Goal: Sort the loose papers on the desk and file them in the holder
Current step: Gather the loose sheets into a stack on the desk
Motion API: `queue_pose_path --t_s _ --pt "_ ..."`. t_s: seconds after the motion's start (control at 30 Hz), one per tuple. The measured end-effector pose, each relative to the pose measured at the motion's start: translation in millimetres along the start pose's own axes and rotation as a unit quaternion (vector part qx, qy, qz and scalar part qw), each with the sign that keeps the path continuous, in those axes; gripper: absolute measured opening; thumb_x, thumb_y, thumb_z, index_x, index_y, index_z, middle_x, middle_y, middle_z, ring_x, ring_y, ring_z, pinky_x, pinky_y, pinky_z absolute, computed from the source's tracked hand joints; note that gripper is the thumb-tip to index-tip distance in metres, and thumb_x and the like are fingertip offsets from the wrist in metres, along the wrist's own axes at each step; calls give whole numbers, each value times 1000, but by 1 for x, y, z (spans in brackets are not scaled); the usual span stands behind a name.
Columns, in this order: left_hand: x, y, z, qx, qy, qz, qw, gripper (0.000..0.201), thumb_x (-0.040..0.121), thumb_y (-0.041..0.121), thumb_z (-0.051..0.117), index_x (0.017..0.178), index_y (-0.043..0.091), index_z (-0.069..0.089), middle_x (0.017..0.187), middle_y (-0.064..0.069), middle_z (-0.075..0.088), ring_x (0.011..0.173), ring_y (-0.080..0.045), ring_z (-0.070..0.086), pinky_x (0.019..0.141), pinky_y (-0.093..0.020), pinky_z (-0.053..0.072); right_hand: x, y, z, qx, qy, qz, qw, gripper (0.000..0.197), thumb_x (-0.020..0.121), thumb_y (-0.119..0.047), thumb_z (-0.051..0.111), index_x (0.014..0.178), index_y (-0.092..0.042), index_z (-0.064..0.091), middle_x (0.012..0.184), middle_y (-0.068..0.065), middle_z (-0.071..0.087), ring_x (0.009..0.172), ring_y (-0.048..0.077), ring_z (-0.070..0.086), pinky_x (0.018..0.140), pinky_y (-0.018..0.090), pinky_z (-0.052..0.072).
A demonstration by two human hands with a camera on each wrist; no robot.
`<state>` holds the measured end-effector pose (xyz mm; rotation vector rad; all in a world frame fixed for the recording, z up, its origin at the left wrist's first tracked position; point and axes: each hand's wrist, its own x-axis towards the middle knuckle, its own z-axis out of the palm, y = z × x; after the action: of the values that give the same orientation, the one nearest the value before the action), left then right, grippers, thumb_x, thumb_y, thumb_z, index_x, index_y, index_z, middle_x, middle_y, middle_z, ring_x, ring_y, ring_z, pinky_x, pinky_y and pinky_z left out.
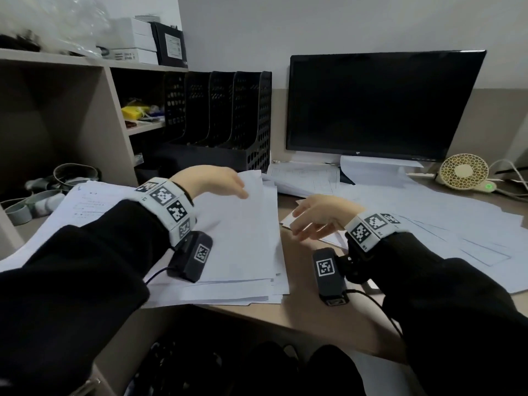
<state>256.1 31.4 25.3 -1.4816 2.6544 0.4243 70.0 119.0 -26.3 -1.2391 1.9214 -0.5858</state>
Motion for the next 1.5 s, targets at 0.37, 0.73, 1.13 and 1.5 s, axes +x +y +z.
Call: queue_pose_path --t_s 0.37,0.73,1.13,1.5 --pt "55 128 70 -185 -182 66 964 46 93 35 57 133 16 48 133 -6 45 107 -22 50 90 -35 45 -17 85 -91 -293 121 161 935 29 87 -41 59 98 -14 63 100 2 59 87 18 52 82 31 40" --pt "68 158 86 -359 -231 30 904 38 96 10 53 133 10 41 128 -21 50 79 -30 62 55 -36 59 -21 108 -94 -331 0 164 929 25 91 -26 51 111 -16 62 113 3 56 99 19 49 84 28 44" --pt "57 158 51 -158 21 180 971 49 82 -11 42 113 15 70 93 -1 66 67 -7 58 53 -13 40 -35 105 -101 -261 45 138 955 15 94 -29 48 92 -17 57 102 -1 54 97 19 51 52 21 44" --pt "37 38 -28 -312 302 119 893 33 88 4 51 106 23 70 107 -4 66 102 -19 61 92 -27 47 -14 83 -79 -243 142 99 955 34 92 -38 50 113 -12 56 120 4 57 105 22 54 81 30 36"
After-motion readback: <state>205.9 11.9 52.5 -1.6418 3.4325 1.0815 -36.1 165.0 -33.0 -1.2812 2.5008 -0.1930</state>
